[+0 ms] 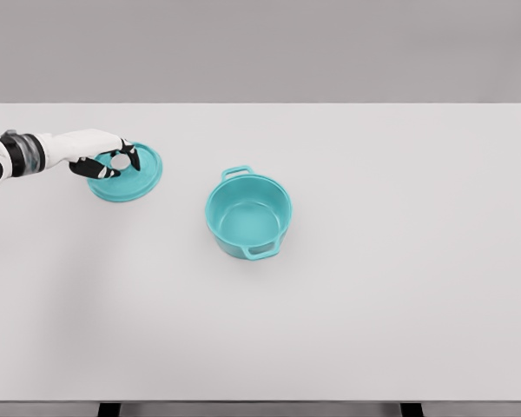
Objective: Cover the pot with left arm
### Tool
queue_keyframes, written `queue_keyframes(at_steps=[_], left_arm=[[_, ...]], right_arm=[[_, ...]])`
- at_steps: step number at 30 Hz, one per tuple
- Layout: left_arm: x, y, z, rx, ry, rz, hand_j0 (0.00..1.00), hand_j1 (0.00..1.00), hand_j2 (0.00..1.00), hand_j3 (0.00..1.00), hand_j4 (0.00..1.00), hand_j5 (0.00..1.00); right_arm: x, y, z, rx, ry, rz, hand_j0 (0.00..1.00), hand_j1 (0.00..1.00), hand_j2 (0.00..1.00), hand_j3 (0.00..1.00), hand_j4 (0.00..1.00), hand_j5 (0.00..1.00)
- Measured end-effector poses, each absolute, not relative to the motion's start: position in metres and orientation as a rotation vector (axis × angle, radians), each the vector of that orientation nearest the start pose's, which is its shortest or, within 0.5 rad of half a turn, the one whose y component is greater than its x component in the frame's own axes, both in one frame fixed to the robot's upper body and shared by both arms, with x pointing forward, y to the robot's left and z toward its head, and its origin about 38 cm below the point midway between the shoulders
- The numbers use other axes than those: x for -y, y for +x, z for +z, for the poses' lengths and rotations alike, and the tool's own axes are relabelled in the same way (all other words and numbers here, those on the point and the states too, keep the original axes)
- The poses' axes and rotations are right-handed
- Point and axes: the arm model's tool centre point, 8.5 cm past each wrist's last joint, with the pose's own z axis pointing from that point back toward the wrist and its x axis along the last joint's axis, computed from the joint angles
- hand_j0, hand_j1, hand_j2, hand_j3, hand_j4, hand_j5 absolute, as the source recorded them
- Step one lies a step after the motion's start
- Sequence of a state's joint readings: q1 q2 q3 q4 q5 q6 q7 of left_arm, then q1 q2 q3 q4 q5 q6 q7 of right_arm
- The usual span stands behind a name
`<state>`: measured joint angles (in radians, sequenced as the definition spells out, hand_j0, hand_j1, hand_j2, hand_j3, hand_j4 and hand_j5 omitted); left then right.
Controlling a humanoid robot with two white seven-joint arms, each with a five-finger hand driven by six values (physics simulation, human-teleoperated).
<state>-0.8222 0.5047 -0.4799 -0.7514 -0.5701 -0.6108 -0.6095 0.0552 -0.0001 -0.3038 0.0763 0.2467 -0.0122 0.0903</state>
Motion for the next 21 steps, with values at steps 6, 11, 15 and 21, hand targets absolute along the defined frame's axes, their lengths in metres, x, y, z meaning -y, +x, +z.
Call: queue_keyframes(at_steps=[6, 11, 15, 21], left_arm=[[-0.344, 0.520, 0.154, 1.155, 0.380, -1.772, 0.50, 0.50, 0.50, 0.50, 0.50, 0.50], [-0.331, 0.521, 0.171, 1.207, 0.405, -1.812, 0.50, 0.50, 0.50, 0.50, 0.50, 0.50], [-0.329, 0.519, 0.183, 1.239, 0.422, -1.830, 0.50, 0.50, 0.50, 0.50, 0.50, 0.50], [-0.327, 0.508, 0.196, 1.283, 0.439, -1.868, 0.50, 0.50, 0.50, 0.50, 0.50, 0.50]], right_arm=[[0.256, -0.059, -0.258, -0.111, 0.022, -0.068, 1.00, 1.00, 1.00, 1.00, 1.00, 1.00], [0.256, -0.059, -0.258, -0.111, 0.022, -0.068, 1.00, 1.00, 1.00, 1.00, 1.00, 1.00], [0.256, -0.059, -0.258, -0.111, 0.022, -0.068, 1.00, 1.00, 1.00, 1.00, 1.00, 1.00], [0.256, -0.059, -0.258, -0.111, 0.022, -0.068, 1.00, 1.00, 1.00, 1.00, 1.00, 1.00]])
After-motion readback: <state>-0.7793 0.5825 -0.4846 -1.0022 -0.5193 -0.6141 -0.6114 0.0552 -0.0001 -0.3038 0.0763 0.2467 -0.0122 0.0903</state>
